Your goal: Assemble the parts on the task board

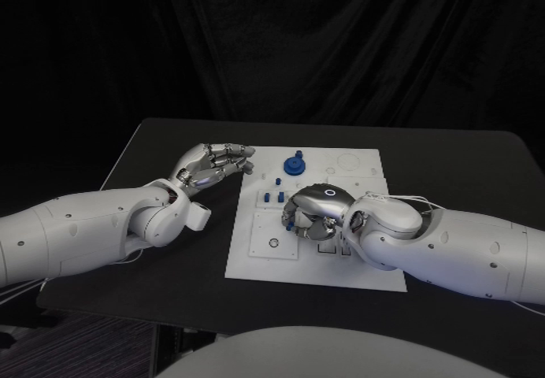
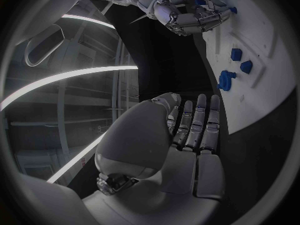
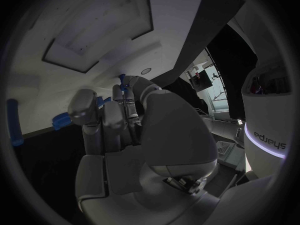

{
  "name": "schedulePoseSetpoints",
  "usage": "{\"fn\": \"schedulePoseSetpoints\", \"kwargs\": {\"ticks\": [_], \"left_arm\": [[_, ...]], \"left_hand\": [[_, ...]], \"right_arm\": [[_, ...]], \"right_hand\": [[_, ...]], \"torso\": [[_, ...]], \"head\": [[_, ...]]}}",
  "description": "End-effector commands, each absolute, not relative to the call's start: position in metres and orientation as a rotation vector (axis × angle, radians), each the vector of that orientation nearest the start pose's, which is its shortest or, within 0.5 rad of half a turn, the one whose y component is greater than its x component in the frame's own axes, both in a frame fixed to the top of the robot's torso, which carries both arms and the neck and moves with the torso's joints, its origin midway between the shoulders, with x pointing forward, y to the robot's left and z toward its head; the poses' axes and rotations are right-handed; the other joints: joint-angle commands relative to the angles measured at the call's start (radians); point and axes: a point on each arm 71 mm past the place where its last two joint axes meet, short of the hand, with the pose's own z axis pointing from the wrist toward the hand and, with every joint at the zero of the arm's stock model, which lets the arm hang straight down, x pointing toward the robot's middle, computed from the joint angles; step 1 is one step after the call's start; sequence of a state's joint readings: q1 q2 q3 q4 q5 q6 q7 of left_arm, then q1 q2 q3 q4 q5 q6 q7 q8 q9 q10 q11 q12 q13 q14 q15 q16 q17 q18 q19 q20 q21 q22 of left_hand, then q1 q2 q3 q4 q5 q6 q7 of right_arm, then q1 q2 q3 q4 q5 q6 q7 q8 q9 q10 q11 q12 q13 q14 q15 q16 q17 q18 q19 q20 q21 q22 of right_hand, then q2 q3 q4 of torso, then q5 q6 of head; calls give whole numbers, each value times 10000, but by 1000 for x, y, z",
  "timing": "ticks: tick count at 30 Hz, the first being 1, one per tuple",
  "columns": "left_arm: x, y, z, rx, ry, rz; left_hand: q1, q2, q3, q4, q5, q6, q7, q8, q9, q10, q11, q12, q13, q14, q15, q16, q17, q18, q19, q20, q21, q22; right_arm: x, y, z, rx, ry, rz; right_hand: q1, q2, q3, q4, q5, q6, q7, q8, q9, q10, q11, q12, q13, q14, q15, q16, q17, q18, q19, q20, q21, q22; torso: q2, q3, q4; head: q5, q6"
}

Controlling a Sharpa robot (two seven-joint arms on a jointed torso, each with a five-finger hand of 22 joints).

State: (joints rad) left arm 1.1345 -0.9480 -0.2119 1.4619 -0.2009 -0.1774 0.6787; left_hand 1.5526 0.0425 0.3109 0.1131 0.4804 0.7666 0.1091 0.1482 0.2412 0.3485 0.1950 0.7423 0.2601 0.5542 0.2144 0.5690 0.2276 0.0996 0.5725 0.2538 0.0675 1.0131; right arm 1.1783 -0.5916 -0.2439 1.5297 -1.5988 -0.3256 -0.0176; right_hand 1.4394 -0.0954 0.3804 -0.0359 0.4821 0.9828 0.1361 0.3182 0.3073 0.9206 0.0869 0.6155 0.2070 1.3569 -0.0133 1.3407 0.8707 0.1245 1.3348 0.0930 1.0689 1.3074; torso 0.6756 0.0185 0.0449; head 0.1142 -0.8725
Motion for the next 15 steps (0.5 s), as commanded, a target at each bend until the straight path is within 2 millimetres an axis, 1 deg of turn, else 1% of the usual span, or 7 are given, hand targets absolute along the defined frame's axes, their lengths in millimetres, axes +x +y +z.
{"fn": "schedulePoseSetpoints", "kwargs": {"ticks": [1,10,12,13,14,15], "left_arm": [[448,270,-242,-7776,13691,-16219],[448,270,-243,-7804,13742,-16208],[448,270,-243,-7811,13751,-16204],[448,270,-243,-7814,13756,-16201],[448,270,-243,-7818,13761,-16196],[448,270,-243,-7820,13765,-16191]], "left_hand": [[-7,65,68,-6,43,2,75,40,-10,67,18,-33,-16,20,8,33,-15,104,-51,-9,24,-4],[-13,65,79,-8,44,-2,78,41,-12,68,19,-37,-25,20,11,33,-21,101,-57,-9,24,-2],[-13,65,79,-8,44,-2,78,41,-12,68,19,-37,-25,20,11,33,-21,101,-57,-9,24,-2],[-13,65,79,-8,44,-2,78,41,-12,68,19,-37,-25,20,11,33,-21,101,-57,-9,24,-2],[-13,65,79,-8,44,-2,78,41,-12,68,19,-37,-25,20,11,33,-21,101,-57,-9,24,-2],[-13,65,79,-8,44,-2,78,41,-12,68,19,-37,-25,20,11,33,-21,101,-57,-9,24,-2]], "right_arm": [[420,-69,-257,-5777,17296,8765],[420,-70,-260,-5807,17633,8580],[420,-70,-261,-5844,17717,8550],[420,-70,-262,-5863,17749,8542],[420,-70,-262,-5885,17781,8538],[420,-70,-262,-5909,17802,8544]], "right_hand": [[72,17,18,-71,3,-40,-42,-58,13,280,-210,6,9,48,20,16,-32,-127,41,6,-35,1084],[71,7,75,-122,-51,-171,20,-255,34,168,-141,-158,-24,-62,67,-107,-244,-91,-66,25,-271,1030],[0,-11,74,-102,-278,-351,95,-445,17,-47,-56,-302,-54,-156,146,-189,-385,-66,-168,75,-465,984],[-109,-67,61,-44,-653,-729,213,-741,-83,-391,66,-477,-103,-255,261,-261,-528,-46,-277,146,-665,931],[-177,-116,48,-4,-858,-907,284,-923,-151,-605,156,-556,-117,-328,334,-300,-612,-31,-350,216,-800,895],[-337,-214,-15,102,-1254,-1300,359,-1239,-291,-1035,265,-735,-171,-444,458,-363,-758,2,-466,303,-1023,831]], "torso": [[-1,4,2],[-2,0,0],[-3,0,-1],[-1,0,0],[-1,-1,0],[-2,1,0]], "head": [[-3,-2],[3,-2],[2,-2],[-2,-2],[-4,-2],[-3,-2]]}}
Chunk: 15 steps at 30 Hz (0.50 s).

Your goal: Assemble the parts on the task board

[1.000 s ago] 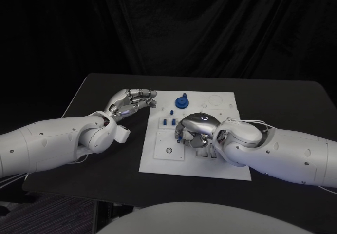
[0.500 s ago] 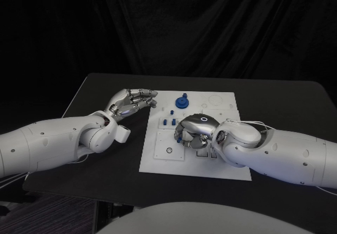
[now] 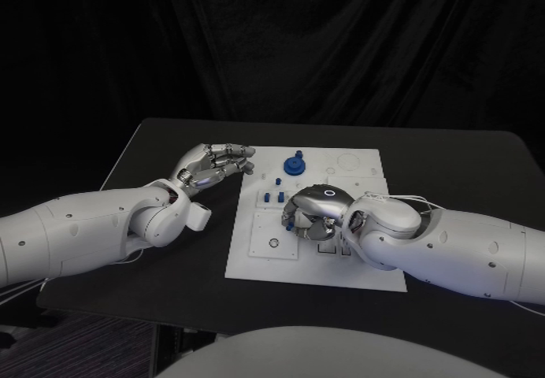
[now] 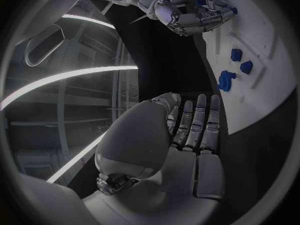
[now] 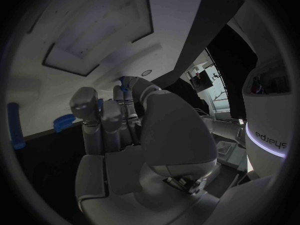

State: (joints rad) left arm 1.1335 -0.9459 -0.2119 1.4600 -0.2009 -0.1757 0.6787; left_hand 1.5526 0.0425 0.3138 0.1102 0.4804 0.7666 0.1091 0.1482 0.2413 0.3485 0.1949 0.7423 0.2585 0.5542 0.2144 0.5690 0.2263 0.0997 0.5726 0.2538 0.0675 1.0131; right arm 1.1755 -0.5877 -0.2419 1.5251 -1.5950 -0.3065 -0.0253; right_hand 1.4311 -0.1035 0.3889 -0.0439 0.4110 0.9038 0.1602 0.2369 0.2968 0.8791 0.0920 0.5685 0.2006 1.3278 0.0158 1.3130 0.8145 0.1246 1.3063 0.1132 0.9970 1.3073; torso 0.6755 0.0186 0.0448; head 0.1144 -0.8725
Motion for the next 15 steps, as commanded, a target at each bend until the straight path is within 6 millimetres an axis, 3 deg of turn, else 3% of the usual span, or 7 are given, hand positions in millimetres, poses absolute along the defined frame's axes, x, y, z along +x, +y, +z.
{"fn": "schedulePoseSetpoints", "kwargs": {"ticks": [1,4,7,11,15], "left_arm": [[448,270,-243,-7823,13768,-16188],[448,270,-244,-7831,13780,-16178],[448,270,-244,-7838,13791,-16170],[448,270,-244,-7852,13811,-16153],[448,270,-244,-7864,13824,-16136]], "left_hand": [[-13,65,50,21,44,-2,78,41,-13,68,19,-37,-9,20,11,33,-8,100,-57,-8,24,-3],[-16,67,63,17,47,-9,80,40,-15,68,21,-42,-17,21,13,34,-14,98,-63,-9,25,-1],[-16,67,63,17,47,-9,80,40,-15,68,21,-42,-17,21,13,34,-14,98,-63,-9,25,-1],[-17,68,74,11,50,-14,81,39,-16,67,23,-46,-24,21,14,34,-19,97,-67,-9,25,1],[-17,68,74,11,50,-14,81,39,-16,67,23,-46,-24,21,14,34,-19,97,-67,-9,25,1]], "right_arm": [[419,-70,-262,-5925,17810,8554],[419,-69,-263,-5975,17808,8605],[419,-69,-263,-6010,17783,8658],[419,-69,-262,-6020,17718,8718],[419,-70,-261,-5954,17629,8735]], "right_hand": [[-319,-191,-141,230,-747,-789,87,-625,-279,-869,275,-370,-146,-209,213,-108,-254,12,-230,155,-399,804],[-365,-258,-246,296,-1028,-1104,-25,-883,-413,-1187,373,-439,-170,-317,283,-135,-345,41,-317,265,-585,750],[-449,-276,-807,490,-1771,-1921,-302,-1424,-752,-2039,539,-499,-201,-598,447,-201,-596,114,-527,458,-1029,623],[-406,-234,-1161,591,-1920,-2349,-420,-1592,-972,-2298,582,-391,-188,-695,498,-196,-660,140,-571,516,-1171,589],[-320,-180,-1459,671,-1988,-2433,-426,-1626,-1088,-2562,634,-293,-184,-888,548,-266,-885,185,-715,565,-1470,513]], "torso": [[-1,0,1],[-1,0,1],[-2,0,-1],[-3,-3,-2],[-6,2,-7]], "head": [[-6,-2],[-14,-2],[-17,-2],[-27,-2],[-41,-2]]}}
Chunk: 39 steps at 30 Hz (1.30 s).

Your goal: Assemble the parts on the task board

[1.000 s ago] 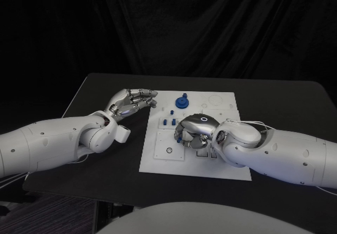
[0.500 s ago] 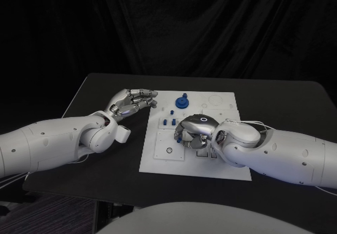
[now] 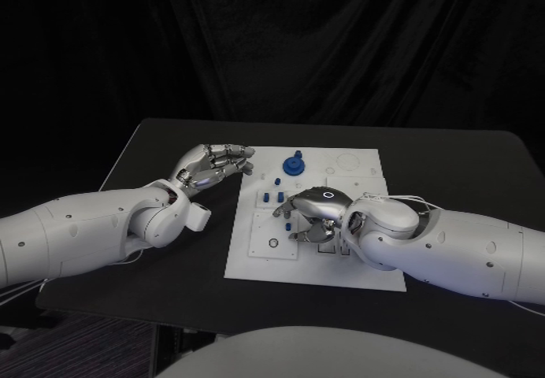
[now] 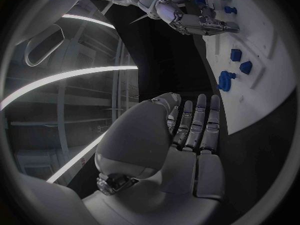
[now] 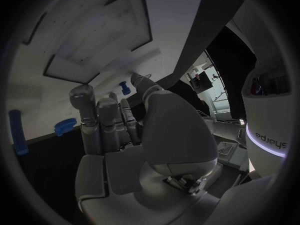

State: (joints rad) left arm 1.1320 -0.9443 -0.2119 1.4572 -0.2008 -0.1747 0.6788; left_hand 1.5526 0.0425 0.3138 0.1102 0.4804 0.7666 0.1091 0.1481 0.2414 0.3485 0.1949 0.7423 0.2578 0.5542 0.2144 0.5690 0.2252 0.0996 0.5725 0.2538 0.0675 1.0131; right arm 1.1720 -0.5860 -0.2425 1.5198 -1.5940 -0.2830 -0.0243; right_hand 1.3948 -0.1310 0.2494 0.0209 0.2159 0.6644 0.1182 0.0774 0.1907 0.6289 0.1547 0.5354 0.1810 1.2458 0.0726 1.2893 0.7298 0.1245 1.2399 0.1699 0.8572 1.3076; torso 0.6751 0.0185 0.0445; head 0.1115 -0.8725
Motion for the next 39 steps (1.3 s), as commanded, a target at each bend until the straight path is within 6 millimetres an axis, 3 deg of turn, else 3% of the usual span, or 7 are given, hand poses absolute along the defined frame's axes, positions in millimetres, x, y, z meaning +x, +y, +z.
{"fn": "schedulePoseSetpoints", "kwargs": {"ticks": [1,9,16,23,27,32,39], "left_arm": [[448,271,-245,-7867,13825,-16132],[448,273,-245,-7890,13813,-16064],[446,274,-244,-7906,13800,-16036],[446,275,-244,-7918,13791,-15986],[446,273,-244,-7910,13804,-16032],[446,272,-244,-7893,13801,-16090],[446,272,-245,-7896,13810,-16093]], "left_hand": [[-16,67,74,10,50,-14,81,39,-17,68,23,-46,-16,21,14,34,-8,98,-66,-9,25,1],[-16,67,74,10,50,-14,81,39,-17,68,23,-46,-16,21,14,34,-8,98,-66,-9,25,1],[-18,67,80,7,51,-16,83,39,-18,68,24,-47,-19,21,15,35,-11,97,-68,-9,26,2],[-25,66,101,-3,55,-21,88,42,-20,70,27,-53,-34,23,18,37,-22,94,-75,-10,29,7],[-25,66,101,-3,55,-21,88,42,-20,70,27,-53,-34,23,18,37,-22,94,-75,-10,29,7],[-31,67,110,-5,56,-17,90,46,-19,76,29,-54,-41,26,19,39,-27,93,-78,-10,31,10],[-31,67,110,-5,56,-17,90,46,-19,76,29,-54,-41,26,19,39,-27,93,-78,-10,31,10]], "right_arm": [[419,-71,-261,-5923,17592,8741],[421,-85,-245,-5464,17025,8759],[435,-111,-205,-4908,16701,8320],[445,-145,-179,-4295,16450,7511],[450,-163,-177,-3933,16527,6980],[454,-175,-183,-3576,16674,6573],[457,-183,-200,-3354,17082,6249]], "right_hand": [[79,116,-131,38,-35,40,13,-14,-31,-121,17,73,16,-100,-9,-33,-66,189,-66,10,-106,505],[322,229,-425,99,132,598,183,162,-38,-350,43,353,47,-150,19,32,-46,197,-58,46,-168,521],[428,403,-540,196,342,1075,411,355,-57,-242,-7,678,72,-21,-21,156,147,166,105,18,20,613],[261,452,-698,391,405,1348,374,414,-117,-125,-72,831,12,482,-87,490,901,28,581,-43,780,859],[220,437,-746,432,381,1363,343,399,-142,-152,-73,810,-30,570,-93,541,1012,9,654,-51,876,892],[153,390,-889,539,217,1283,290,296,-240,-282,-54,749,-150,773,-85,670,1315,-37,827,-56,1117,979],[131,374,-961,595,113,1226,259,241,-291,-308,-49,762,-190,807,-79,690,1349,-48,871,-52,1173,1004]], "torso": [[-3,4,-4],[-2,7,-3],[-14,9,-18],[-6,5,-7],[1,-13,25],[-9,-29,2],[15,12,12]], "head": [[-19,-2],[-36,-2],[-67,-2],[-172,-2],[-229,-2],[-242,-2],[-316,-2]]}}
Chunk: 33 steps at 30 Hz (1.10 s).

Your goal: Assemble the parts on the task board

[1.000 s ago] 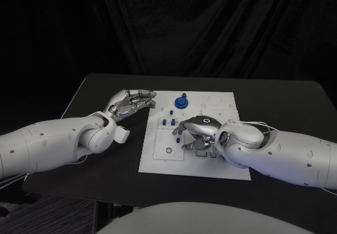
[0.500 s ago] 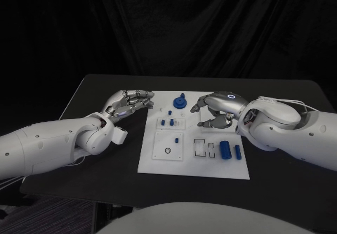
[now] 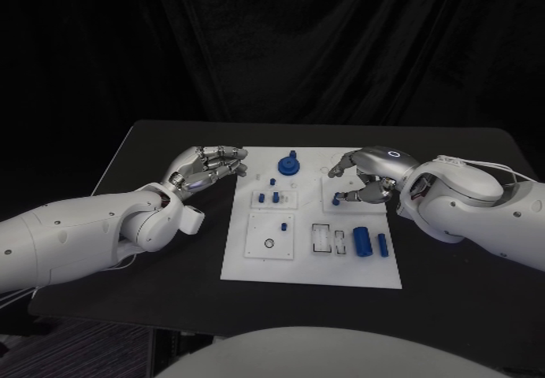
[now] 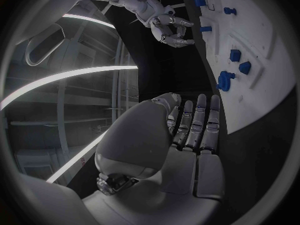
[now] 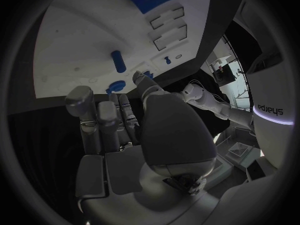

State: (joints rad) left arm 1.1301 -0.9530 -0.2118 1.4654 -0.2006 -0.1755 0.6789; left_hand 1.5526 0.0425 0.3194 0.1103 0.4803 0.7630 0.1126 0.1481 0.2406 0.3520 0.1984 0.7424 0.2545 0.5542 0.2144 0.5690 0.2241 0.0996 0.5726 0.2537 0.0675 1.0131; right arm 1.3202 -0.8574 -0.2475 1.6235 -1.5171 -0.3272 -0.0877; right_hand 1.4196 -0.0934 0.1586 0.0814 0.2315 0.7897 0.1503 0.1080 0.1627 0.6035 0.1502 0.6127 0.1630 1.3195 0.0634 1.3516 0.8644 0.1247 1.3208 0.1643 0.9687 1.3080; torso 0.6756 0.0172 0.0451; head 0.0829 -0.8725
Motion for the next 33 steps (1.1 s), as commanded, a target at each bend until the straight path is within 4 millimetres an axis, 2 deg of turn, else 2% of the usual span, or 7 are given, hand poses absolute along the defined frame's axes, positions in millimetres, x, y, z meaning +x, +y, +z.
{"fn": "schedulePoseSetpoints", "kwargs": {"ticks": [1,7,25,30,33], "left_arm": [[446,272,-245,-7900,13815,-16092],[446,272,-245,-7913,13840,-16101],[446,271,-247,-7970,13934,-16118],[446,271,-247,-7971,13935,-16127],[445,271,-247,-7964,13922,-16136]], "left_hand": [[-31,67,54,-6,56,18,55,46,-12,41,-5,-55,-8,26,19,39,-16,92,-78,-10,31,9],[-31,67,54,-6,56,18,55,46,-12,41,-5,-55,-8,26,19,39,-16,92,-78,-10,31,9],[-45,68,76,-11,60,18,60,52,-13,48,2,-59,-24,23,22,39,-30,88,-85,-11,34,15],[-45,68,76,-11,60,18,60,52,-13,48,2,-59,-24,23,22,39,-30,88,-85,-11,34,15],[-58,76,99,-13,70,14,66,54,-15,51,11,-65,-37,12,25,35,-43,84,-94,-11,35,19]], "right_arm": [[457,-184,-202,-3343,17124,6222],[460,-186,-214,-3328,17294,6170],[461,-180,-225,-3566,17489,6380],[460,-178,-228,-3643,17596,6445],[459,-177,-230,-3666,17605,6488]], "right_hand": [[-99,9,-58,-6,-49,-1,-40,-57,-14,-42,-8,3,-17,65,10,60,-22,-48,68,5,60,1002],[36,75,-53,-20,86,220,67,25,-21,127,-49,128,-49,122,-21,81,35,-61,141,-16,165,1040],[279,174,143,-86,509,728,148,162,-49,851,-209,267,-228,237,-167,61,87,-93,274,-150,333,1094],[310,154,316,-57,567,984,153,226,-18,1312,-294,252,-326,296,-249,65,159,-113,326,-215,422,1122],[458,164,656,-92,916,1177,171,262,16,1963,-406,250,-391,376,-356,84,246,-137,409,-302,566,1163]], "torso": [[12,29,4],[8,34,-7],[4,28,-6],[-1,18,5],[-1,17,6]], "head": [[-33,-2],[-41,-2],[-17,-2],[-27,-2],[-18,-2]]}}
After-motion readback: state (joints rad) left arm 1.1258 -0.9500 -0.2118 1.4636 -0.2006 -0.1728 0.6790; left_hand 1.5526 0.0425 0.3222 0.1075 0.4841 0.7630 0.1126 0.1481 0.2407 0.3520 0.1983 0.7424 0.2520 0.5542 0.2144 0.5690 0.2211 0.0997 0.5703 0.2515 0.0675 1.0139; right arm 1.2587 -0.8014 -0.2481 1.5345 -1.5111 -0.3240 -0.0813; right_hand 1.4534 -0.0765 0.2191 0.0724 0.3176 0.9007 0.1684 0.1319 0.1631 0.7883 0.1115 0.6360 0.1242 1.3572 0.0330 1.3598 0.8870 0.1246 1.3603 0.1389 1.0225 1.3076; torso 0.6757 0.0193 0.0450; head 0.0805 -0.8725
